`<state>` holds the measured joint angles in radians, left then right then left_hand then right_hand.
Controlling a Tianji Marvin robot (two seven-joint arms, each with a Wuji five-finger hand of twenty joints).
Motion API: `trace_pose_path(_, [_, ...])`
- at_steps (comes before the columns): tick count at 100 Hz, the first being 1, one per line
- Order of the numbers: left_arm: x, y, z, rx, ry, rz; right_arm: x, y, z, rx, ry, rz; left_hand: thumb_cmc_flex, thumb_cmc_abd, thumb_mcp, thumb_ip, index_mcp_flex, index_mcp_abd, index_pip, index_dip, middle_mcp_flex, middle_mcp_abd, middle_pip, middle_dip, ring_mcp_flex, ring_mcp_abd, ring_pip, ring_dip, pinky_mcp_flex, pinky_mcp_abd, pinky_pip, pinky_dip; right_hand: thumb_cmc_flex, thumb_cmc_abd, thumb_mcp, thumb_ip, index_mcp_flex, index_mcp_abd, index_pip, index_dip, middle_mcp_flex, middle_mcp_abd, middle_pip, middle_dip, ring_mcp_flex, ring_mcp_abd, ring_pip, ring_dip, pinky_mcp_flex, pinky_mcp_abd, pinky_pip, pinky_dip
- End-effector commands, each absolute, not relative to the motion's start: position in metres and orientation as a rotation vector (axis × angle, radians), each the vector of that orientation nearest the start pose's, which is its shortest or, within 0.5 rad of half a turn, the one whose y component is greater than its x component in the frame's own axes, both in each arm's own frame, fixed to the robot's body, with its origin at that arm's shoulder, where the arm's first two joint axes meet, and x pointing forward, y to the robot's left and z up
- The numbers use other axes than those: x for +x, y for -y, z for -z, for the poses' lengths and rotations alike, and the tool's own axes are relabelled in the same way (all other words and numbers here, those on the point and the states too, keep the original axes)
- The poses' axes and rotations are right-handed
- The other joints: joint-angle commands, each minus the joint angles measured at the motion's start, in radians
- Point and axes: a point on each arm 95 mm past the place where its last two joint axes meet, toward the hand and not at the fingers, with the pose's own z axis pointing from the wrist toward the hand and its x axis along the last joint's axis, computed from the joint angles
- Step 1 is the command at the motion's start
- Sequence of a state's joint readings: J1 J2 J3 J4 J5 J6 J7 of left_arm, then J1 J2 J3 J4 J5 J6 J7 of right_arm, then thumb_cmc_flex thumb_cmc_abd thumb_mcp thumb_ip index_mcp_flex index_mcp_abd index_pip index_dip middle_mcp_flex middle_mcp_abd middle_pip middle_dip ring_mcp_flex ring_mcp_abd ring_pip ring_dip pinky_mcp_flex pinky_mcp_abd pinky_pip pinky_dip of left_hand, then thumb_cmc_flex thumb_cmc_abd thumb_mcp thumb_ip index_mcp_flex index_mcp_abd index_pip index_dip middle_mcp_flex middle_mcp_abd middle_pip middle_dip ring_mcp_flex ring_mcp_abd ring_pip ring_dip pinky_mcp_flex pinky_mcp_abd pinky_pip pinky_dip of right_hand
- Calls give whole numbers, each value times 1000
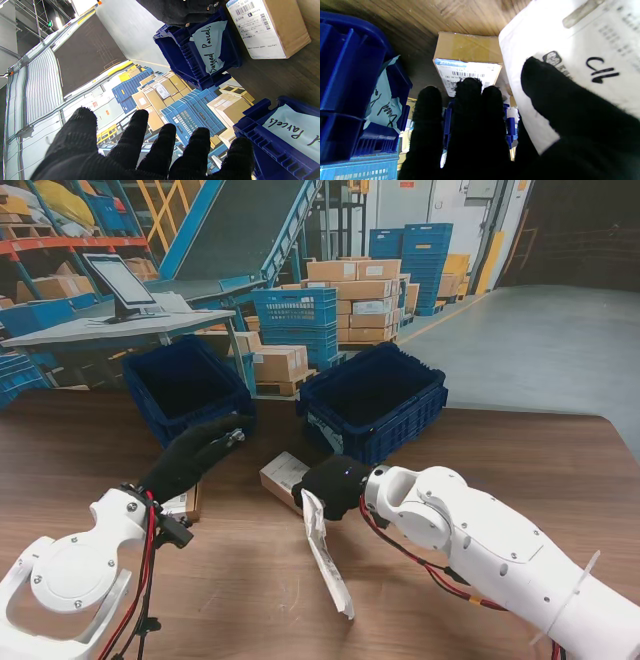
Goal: Scan and sort packages by packaging type
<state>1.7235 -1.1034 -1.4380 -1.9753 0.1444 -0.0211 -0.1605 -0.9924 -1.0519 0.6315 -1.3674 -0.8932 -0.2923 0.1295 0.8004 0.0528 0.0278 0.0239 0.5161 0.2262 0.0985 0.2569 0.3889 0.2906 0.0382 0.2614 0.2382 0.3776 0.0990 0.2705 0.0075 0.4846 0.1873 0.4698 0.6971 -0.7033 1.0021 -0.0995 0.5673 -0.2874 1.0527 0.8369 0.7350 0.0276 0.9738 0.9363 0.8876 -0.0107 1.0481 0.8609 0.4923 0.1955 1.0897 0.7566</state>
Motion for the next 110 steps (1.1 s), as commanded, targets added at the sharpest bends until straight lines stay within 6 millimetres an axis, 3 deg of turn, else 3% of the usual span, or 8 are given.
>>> trace_pose_path(1, [364, 0, 218, -1786, -1045, 2228, 460, -117, 302, 677, -2166, -1527, -9, 32, -43, 1, 14, -35, 8, 6, 6, -20, 0, -9, -7, -3, -21, -2, 6, -12, -20, 4, 8, 16, -13, 34, -19, 2, -8, -12, -15, 18, -11, -3, -11, 13, -4, -8, -6, -1, -14, -7])
trace_pose_path(23, [364, -1, 218, -1785, -1047, 2226, 464, -113, 305, 710, -2156, -1493, -11, 32, -43, 1, 14, -35, 8, 6, 6, -18, 0, -9, -8, -2, -21, -2, 7, -10, -19, 4, 18, 12, -16, 33, 40, -45, 40, 30, 5, 0, 7, 5, -1, 12, 3, 0, -2, 2, -18, -4])
trace_pose_path(63, [364, 0, 219, -1785, -1053, 2227, 472, -107, 303, 746, -2151, -1322, -12, 33, -43, 1, 15, -36, 8, 6, 5, -20, 0, -9, -8, -3, -21, -2, 7, -11, -20, 4, 10, -27, 40, 36, 60, -41, 27, 70, 15, -2, 25, 24, 7, 3, 26, 16, 3, 3, -14, 1])
trace_pose_path(85, [364, -1, 219, -1784, -1050, 2226, 481, -102, 301, 781, -2150, -1244, -12, 33, -43, 1, 14, -37, 8, 6, 6, -20, 0, -9, -8, -4, -21, -2, 6, -12, -20, 4, 3, 5, 23, 39, 47, -45, 7, 85, -9, -1, 9, 25, -17, 7, 9, 14, -12, 1, -26, 1])
trace_pose_path(102, [364, -1, 219, -1786, -1046, 2223, 486, -102, 300, 806, -2170, -1190, -12, 33, -43, 1, 13, -38, 8, 6, 7, -19, 0, -9, -8, -3, -21, -2, 6, -12, -20, 4, -19, 82, -56, 69, -52, 24, -76, -66, -113, 22, -73, -17, -112, 33, -102, -22, -73, -20, -82, -7])
trace_pose_path(107, [364, -2, 219, -1786, -1046, 2223, 487, -103, 301, 813, -2182, -1174, -11, 33, -43, 1, 19, -45, 11, 7, 6, -19, 0, -9, -7, -2, -21, -2, 5, -12, -21, 4, -28, 109, -82, 80, -88, 53, -100, -107, -172, 27, -109, -51, -157, 45, -150, -43, -102, -28, -110, -11])
trace_pose_path(110, [364, -2, 219, -1786, -1046, 2224, 487, -103, 301, 819, -2194, -1164, -11, 34, -43, 1, 18, -47, 10, 7, 6, -19, 0, -9, -7, -1, -21, -2, 5, -12, -21, 4, -36, 136, -103, 94, -105, 81, -131, -125, -223, 35, -136, -111, -191, 49, -179, -58, -122, -33, -130, -8])
